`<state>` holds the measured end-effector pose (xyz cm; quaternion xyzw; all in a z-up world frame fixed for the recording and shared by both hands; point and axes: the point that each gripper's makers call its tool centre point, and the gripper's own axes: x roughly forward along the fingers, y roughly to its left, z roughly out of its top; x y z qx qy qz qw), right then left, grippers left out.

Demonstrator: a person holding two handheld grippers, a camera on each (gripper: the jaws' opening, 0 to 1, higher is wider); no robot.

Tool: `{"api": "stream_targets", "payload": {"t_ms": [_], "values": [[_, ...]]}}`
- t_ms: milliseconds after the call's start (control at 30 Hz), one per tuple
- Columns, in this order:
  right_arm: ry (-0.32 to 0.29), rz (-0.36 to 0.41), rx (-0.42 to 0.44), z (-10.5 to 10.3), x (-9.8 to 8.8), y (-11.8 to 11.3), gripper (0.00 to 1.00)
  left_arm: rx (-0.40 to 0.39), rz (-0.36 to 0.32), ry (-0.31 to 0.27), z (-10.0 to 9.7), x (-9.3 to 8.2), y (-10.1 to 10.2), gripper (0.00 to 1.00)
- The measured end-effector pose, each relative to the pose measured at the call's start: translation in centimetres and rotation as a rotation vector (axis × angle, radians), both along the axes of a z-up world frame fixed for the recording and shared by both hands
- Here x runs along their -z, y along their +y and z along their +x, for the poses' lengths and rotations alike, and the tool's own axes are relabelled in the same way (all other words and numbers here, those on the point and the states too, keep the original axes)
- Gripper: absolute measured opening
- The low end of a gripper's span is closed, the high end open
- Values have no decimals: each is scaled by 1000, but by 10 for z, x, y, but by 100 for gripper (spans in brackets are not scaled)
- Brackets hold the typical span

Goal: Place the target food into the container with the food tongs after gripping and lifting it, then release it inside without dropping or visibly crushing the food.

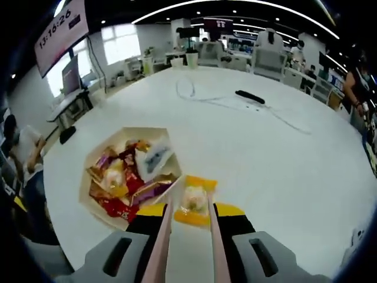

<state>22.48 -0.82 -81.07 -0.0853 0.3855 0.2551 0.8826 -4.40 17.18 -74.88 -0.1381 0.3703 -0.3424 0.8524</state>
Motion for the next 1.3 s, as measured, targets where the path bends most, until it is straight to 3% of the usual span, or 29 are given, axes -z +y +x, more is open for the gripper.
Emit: {"api": "stream_targets", "payload": {"t_ms": [167, 467, 933, 1300], "values": [[-42, -77, -1, 8, 2, -4, 30, -5, -3, 8, 1, 2, 2, 55], [-26, -59, 13, 10, 7, 0, 30, -12, -4, 11, 4, 4, 4, 55], [-18, -116, -6, 12, 21, 6, 30, 11, -6, 20, 0, 6, 0, 54], [-28, -111, 26, 13, 25, 3, 30, 10, -20, 25, 0, 6, -2, 54]]}}
